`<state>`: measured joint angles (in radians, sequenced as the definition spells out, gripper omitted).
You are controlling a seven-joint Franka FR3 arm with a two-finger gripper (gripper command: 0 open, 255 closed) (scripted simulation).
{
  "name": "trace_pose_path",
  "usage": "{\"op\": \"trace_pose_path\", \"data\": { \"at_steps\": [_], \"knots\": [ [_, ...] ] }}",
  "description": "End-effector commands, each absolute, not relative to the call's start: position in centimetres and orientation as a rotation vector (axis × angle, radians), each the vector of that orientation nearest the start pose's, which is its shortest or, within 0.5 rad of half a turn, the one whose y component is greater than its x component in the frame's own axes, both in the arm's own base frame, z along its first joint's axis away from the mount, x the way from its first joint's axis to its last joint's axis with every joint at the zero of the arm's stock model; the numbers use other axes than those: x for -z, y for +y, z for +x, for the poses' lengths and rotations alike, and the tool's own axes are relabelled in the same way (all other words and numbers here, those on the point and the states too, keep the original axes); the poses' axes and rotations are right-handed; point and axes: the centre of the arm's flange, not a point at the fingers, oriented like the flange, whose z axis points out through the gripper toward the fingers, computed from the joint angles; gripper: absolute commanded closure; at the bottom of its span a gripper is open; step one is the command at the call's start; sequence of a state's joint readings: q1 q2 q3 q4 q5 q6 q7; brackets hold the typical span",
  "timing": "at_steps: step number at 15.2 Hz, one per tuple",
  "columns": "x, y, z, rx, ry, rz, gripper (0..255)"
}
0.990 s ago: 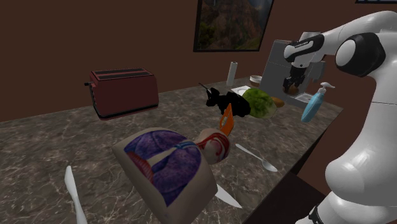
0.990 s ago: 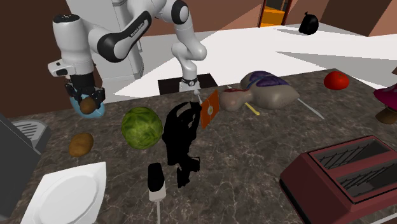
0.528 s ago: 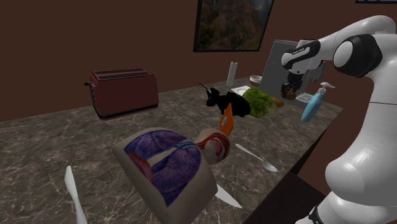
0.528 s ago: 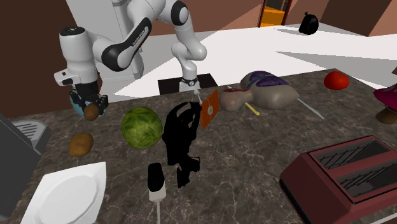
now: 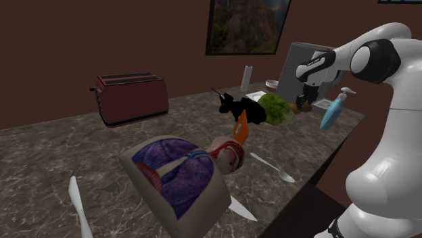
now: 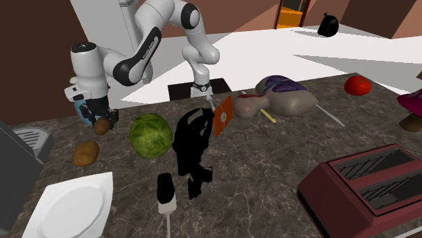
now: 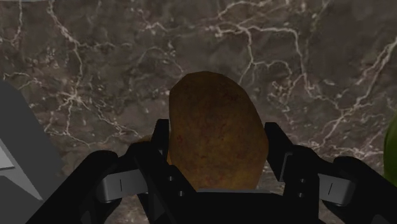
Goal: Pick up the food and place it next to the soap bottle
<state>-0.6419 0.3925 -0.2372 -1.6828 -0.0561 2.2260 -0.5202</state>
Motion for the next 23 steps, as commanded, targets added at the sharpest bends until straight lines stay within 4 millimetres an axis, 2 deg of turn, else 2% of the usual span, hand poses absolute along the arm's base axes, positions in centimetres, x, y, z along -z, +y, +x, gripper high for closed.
{"op": "trace_pose_path", "data": {
  "at_steps": [1, 10, 18, 19, 23],
  "knots": [
    [-38.4, -51.0, 44.3, 0.060, 0.506, -3.310, 255],
    [-33.5, -51.0, 44.3, 0.060, 0.506, -3.310, 255],
    [-33.5, -51.0, 44.3, 0.060, 0.506, -3.310, 255],
    [-33.5, -51.0, 44.3, 0.060, 0.506, -3.310, 0],
    [-33.5, -51.0, 44.3, 0.060, 0.506, -3.310, 0]
  ]
}}
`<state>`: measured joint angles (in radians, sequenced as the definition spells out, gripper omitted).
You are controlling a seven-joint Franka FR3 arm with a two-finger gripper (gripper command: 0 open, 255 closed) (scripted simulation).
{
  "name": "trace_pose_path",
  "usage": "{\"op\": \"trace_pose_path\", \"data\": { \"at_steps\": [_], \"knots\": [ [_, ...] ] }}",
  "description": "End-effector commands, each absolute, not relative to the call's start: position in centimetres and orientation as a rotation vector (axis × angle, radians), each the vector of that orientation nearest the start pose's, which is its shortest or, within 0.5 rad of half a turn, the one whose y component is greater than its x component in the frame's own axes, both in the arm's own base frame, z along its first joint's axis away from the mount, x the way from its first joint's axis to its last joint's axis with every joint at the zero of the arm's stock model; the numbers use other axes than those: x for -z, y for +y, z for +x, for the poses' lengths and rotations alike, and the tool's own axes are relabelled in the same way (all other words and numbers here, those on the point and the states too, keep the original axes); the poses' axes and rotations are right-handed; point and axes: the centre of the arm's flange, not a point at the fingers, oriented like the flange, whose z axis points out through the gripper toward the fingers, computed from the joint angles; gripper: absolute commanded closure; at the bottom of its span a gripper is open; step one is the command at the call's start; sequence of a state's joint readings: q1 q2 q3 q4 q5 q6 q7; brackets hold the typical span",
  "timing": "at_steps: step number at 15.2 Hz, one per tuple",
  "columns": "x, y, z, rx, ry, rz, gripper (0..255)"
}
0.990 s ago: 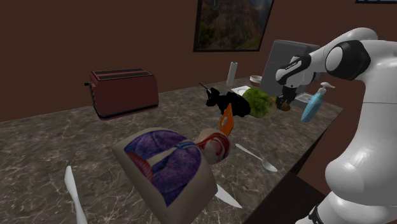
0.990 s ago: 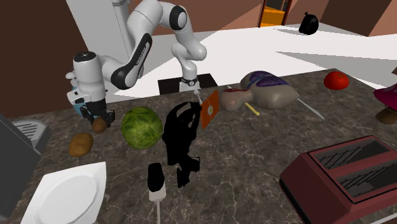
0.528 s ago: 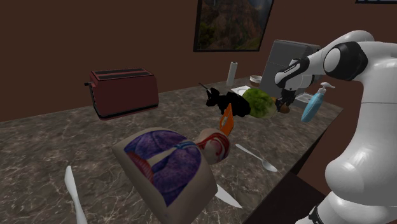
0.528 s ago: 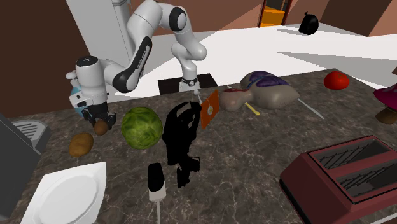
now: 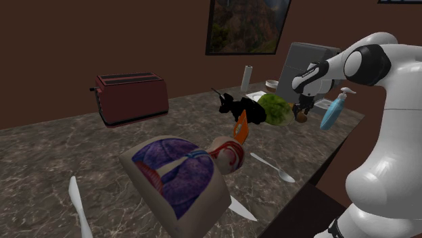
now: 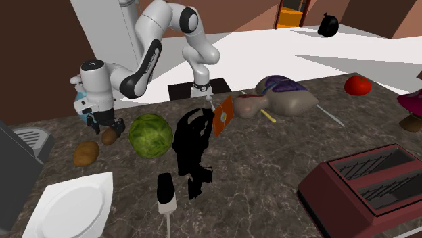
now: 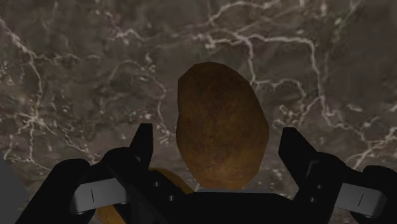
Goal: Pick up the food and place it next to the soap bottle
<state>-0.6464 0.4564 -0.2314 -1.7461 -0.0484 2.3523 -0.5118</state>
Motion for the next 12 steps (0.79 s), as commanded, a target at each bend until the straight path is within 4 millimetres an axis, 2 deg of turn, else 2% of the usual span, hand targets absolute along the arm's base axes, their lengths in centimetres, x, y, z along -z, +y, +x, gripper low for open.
{"op": "trace_pose_path", "data": {
  "at_steps": [1, 5, 12],
  "knots": [
    [-33.5, -51.0, 44.3, 0.060, 0.506, -3.310, 0],
    [-38.4, -49.9, 44.2, 0.060, 0.506, -3.310, 0],
    [-38.4, -49.9, 44.2, 0.060, 0.506, -3.310, 0]
  ]
}}
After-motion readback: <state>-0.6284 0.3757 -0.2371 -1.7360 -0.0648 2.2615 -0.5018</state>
